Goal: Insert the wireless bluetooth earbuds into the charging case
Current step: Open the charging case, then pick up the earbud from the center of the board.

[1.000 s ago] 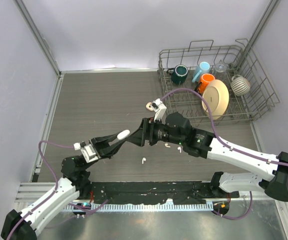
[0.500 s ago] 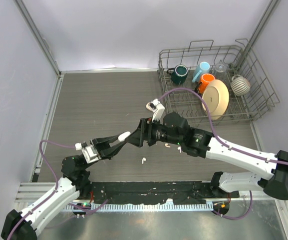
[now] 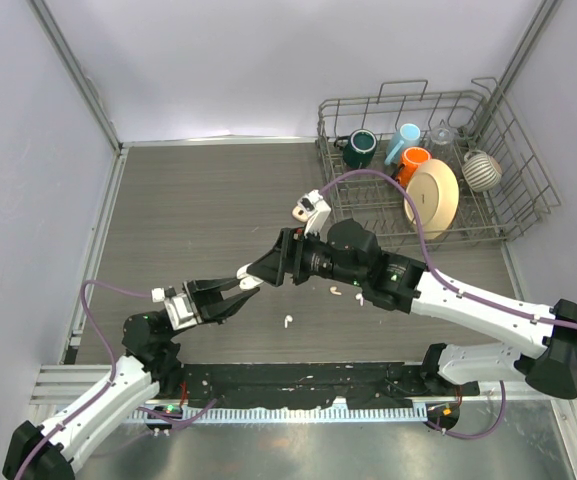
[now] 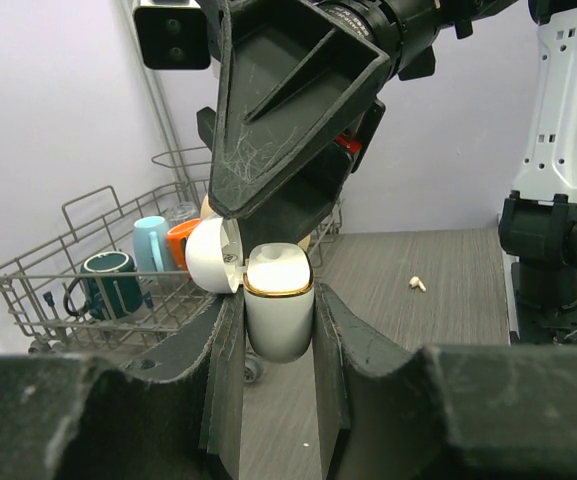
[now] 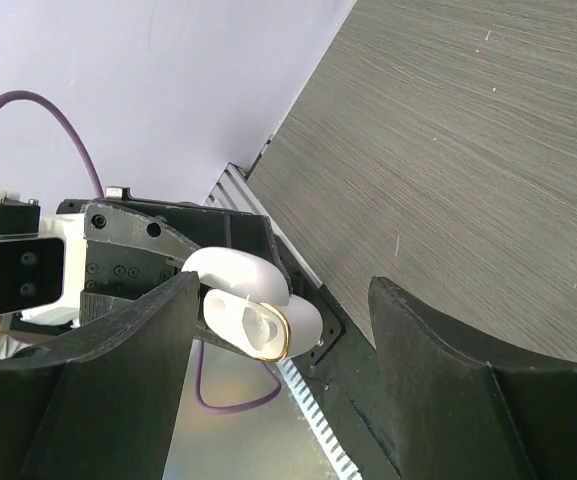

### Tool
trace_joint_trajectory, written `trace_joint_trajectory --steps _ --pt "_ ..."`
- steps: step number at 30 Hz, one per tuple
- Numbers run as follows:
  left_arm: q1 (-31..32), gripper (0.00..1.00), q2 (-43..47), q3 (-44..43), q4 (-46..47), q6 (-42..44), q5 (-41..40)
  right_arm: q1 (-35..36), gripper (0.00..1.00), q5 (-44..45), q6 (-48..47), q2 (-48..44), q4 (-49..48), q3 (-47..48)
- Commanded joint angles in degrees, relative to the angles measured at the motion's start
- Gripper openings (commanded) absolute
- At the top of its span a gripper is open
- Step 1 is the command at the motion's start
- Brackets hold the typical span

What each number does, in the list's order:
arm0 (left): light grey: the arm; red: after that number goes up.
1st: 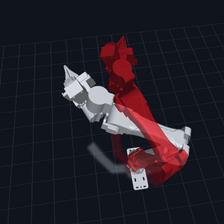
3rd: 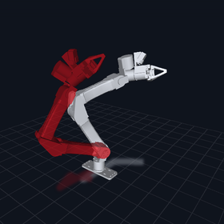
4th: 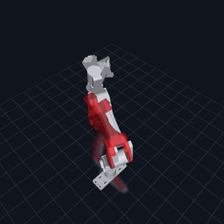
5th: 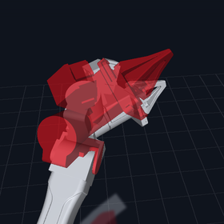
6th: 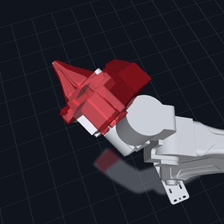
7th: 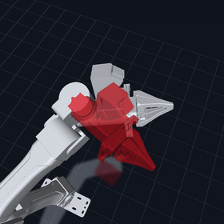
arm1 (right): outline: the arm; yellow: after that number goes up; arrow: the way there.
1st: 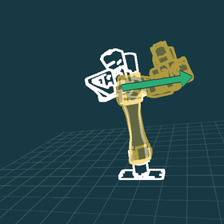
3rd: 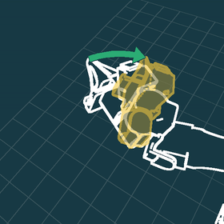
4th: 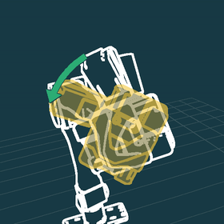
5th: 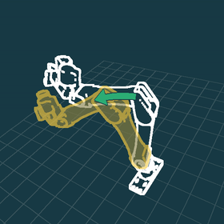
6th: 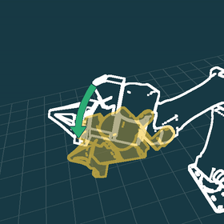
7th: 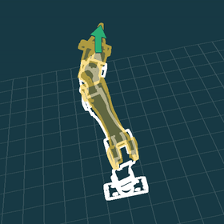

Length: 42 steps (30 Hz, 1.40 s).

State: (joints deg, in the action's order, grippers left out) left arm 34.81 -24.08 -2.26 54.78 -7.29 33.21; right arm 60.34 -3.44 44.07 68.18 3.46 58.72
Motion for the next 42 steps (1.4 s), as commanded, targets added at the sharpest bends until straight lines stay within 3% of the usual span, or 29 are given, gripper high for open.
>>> trace_joint_trajectory --steps 1,12,26,31,35,39,42 --pt "0.35 0.0 0.96 1.91 2.52 -0.01 0.28 -0.75 0.74 0.55 -0.22 -0.07 -2.67 2.54" --pt "0.35 0.0 2.19 4.02 0.85 0.87 -3.59 -4.26 0.77 0.01 -2.24 -7.27 -1.01 3.24" --pt "0.35 0.0 4.57 0.96 -1.35 1.75 -4.03 -8.65 0.77 26.02 -5.31 -12.64 24.72 -0.45" --pt "0.35 0.0 -3.14 -6.23 3.84 1.75 -4.83 -10.15 0.73 34.98 -9.61 -11.93 31.16 -4.03" --pt "0.35 0.0 -11.33 -9.6 11.19 0.19 -2.71 -15.76 0.69 29.82 -13.66 -10.53 33.97 -6.77" --pt "0.35 0.0 -17.84 -6.27 27.53 -5.01 -2.89 -21.21 0.61 26.04 -15.77 -9.3 33.72 -10.2" --pt "0.35 0.0 -18.55 -3.11 29.41 -5.19 -1.22 -21.84 0.59 23.66 -14.81 -7.81 31.79 -12.66"
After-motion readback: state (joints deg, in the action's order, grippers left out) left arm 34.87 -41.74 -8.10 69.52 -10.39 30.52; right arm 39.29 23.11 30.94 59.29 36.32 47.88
